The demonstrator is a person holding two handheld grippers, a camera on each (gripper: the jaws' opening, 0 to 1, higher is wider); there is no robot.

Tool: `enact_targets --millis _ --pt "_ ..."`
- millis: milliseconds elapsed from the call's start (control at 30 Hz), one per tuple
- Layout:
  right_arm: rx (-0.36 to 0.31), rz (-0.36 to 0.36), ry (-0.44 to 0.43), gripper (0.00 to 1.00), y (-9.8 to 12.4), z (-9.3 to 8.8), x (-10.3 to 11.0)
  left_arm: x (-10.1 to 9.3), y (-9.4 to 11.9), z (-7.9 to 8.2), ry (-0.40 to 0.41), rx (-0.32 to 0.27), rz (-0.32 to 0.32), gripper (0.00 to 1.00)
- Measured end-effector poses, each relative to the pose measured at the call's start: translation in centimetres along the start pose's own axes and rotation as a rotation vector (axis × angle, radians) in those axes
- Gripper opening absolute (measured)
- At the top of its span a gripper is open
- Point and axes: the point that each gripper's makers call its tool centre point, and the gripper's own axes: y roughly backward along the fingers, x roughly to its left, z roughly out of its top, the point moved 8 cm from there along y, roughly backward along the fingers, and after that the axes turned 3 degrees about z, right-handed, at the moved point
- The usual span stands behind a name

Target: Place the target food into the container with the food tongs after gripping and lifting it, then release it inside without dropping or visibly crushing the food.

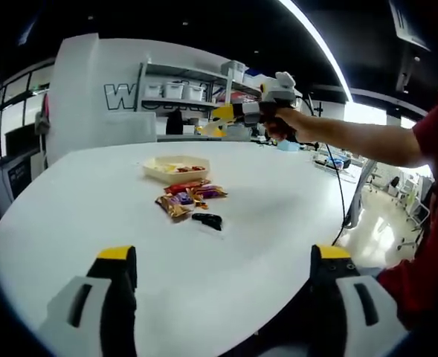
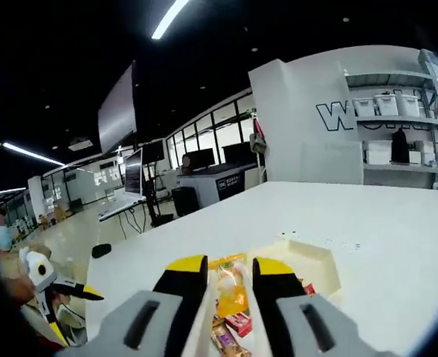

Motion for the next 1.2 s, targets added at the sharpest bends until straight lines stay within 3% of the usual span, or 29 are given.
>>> enact_targets --millis 433,500,667,1200 --pt "-0.015 -0.091 0.014 0.20 -2.4 1.7 -2.7 0.9 0.6 0.1 0.008 0.000 0.022 0.96" --pt "-0.057 -0.137 0.047 0.22 -2.4 2.2 -3.4 0.9 0.6 0.0 0.011 0.001 0.025 0.96" --pt "-0.079 -0.128 0.021 0.23 -2.4 2.7 -3.6 1.1 0.8 0.0 0.014 0.001 0.032 0.96" --pt "-0.066 -0.127 0.043 0.23 -1.2 2.8 -3.7 0.9 0.6 0.2 0.007 -0.002 0.025 0.96"
